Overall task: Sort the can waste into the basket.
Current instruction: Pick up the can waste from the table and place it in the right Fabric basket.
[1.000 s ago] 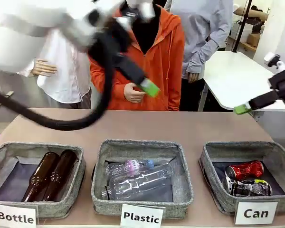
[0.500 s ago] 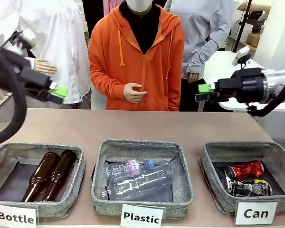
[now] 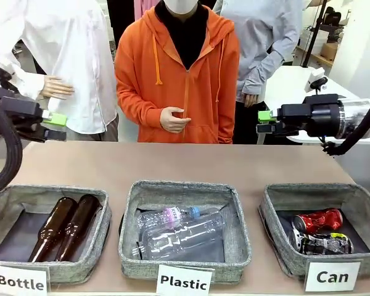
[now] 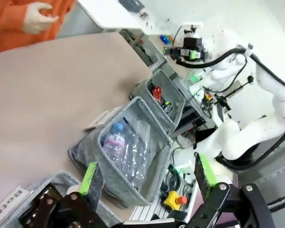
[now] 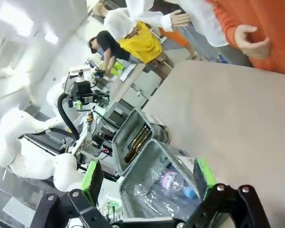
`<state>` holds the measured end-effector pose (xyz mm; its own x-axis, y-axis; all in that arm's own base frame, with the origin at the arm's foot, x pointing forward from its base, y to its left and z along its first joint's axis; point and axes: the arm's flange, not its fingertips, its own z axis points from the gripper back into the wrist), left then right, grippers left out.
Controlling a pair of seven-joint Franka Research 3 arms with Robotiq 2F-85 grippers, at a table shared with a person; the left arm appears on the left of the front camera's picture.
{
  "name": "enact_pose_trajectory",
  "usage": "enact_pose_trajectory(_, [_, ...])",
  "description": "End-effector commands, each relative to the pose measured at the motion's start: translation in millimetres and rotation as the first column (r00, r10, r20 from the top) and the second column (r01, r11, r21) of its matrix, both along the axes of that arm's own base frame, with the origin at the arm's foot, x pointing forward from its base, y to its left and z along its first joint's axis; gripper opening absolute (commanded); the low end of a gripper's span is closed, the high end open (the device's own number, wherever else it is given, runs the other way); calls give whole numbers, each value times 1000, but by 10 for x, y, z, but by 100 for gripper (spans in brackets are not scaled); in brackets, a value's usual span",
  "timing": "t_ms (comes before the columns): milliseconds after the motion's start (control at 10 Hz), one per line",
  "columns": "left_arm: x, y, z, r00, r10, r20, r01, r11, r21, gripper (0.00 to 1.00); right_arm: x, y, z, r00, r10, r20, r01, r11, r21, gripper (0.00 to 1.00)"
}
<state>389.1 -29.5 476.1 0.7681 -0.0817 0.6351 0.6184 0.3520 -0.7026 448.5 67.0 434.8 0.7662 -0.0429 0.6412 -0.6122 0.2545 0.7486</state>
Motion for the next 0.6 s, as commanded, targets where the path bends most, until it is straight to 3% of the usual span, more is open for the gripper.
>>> enact_pose_trajectory(0, [22, -18, 77, 1000, -22, -15, 22, 999, 37, 100, -27, 35, 34, 1000, 20, 5, -20, 1000, 11, 100])
enact_pose_trajectory(500, [22, -18, 77, 1000, -22, -15, 22, 999, 37, 100, -27, 35, 34, 1000, 20, 5, -20, 1000, 11, 100])
